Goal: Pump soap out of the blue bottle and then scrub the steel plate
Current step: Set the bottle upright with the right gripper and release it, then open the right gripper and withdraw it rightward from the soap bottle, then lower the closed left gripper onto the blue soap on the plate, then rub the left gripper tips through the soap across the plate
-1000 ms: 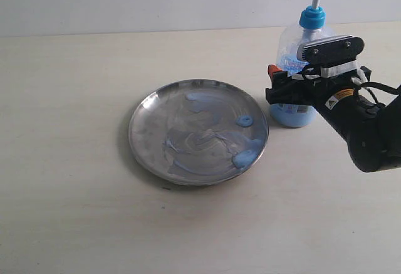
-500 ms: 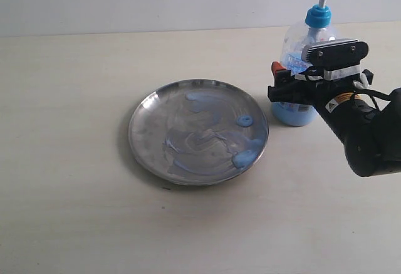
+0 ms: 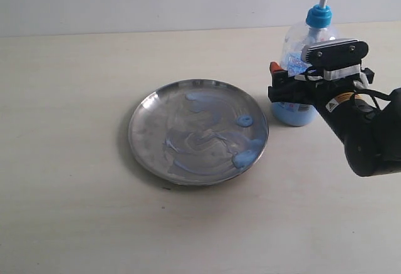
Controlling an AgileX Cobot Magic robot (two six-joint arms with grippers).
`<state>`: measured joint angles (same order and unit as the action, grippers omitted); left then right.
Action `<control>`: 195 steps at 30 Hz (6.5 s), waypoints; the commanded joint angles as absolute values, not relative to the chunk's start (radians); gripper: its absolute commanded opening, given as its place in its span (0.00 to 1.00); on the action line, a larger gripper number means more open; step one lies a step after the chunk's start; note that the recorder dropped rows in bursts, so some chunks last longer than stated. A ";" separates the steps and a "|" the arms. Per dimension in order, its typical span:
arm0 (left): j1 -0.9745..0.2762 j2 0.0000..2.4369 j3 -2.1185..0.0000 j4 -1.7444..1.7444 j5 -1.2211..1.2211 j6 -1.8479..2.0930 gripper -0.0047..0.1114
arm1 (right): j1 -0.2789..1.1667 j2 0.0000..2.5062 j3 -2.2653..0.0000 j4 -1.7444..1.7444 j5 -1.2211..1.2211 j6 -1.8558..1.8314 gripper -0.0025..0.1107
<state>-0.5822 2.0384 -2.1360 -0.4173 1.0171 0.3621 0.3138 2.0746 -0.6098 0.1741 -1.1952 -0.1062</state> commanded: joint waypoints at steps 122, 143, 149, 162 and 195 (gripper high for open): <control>-0.699 2.424 -1.886 -0.601 0.632 0.433 0.04 | 0.314 0.663 -0.566 0.157 0.638 -0.132 0.02; -0.697 2.431 -1.886 -0.410 0.787 0.398 0.04 | 0.314 0.663 -0.566 0.161 0.638 -0.132 0.02; -0.697 2.428 -1.886 -0.331 0.752 0.331 0.04 | 0.314 0.663 -0.566 0.164 0.638 -0.132 0.02; -0.699 2.451 -1.886 -0.487 0.661 0.310 0.04 | 0.314 0.663 -0.566 0.164 0.638 -0.132 0.02; -0.720 2.456 -1.886 -0.437 0.740 0.265 0.04 | 0.314 0.663 -0.566 0.168 0.640 -0.132 0.02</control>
<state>-0.7171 2.4515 -1.8925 -0.4325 0.6748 0.2437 0.3159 0.6672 -0.5677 0.1652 0.6498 -0.1274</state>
